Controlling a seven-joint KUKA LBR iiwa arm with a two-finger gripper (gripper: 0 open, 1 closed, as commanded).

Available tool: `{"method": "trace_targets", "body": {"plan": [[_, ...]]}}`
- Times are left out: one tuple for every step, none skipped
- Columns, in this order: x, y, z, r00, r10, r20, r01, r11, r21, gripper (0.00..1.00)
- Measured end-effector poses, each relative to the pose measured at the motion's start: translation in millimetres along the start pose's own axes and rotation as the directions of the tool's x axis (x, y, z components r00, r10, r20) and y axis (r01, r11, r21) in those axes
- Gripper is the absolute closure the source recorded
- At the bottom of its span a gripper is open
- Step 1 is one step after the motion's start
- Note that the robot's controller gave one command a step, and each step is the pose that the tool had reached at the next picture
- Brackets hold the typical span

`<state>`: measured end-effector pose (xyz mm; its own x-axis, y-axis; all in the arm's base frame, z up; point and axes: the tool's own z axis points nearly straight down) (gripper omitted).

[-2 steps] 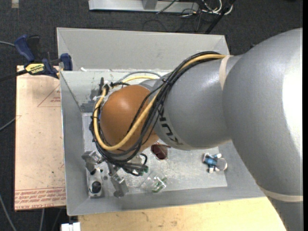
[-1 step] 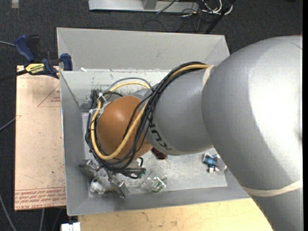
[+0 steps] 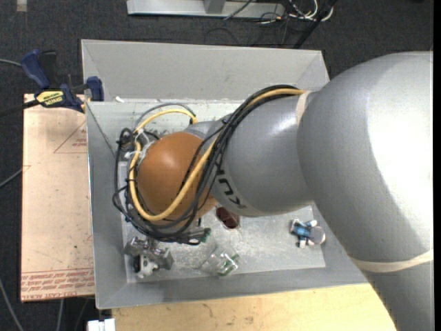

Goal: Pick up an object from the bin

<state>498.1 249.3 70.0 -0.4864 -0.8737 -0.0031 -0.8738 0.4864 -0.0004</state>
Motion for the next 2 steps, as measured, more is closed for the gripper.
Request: {"method": "trace_targets", "body": {"plan": [[0.0,0.1,0.1,1.000,0.001,0.000,-0.001,1.000,-0.001,1.00],[0.4,0.6,-2.4,1.000,0.002,-0.002,-0.002,1.000,-0.002,1.00]]}}
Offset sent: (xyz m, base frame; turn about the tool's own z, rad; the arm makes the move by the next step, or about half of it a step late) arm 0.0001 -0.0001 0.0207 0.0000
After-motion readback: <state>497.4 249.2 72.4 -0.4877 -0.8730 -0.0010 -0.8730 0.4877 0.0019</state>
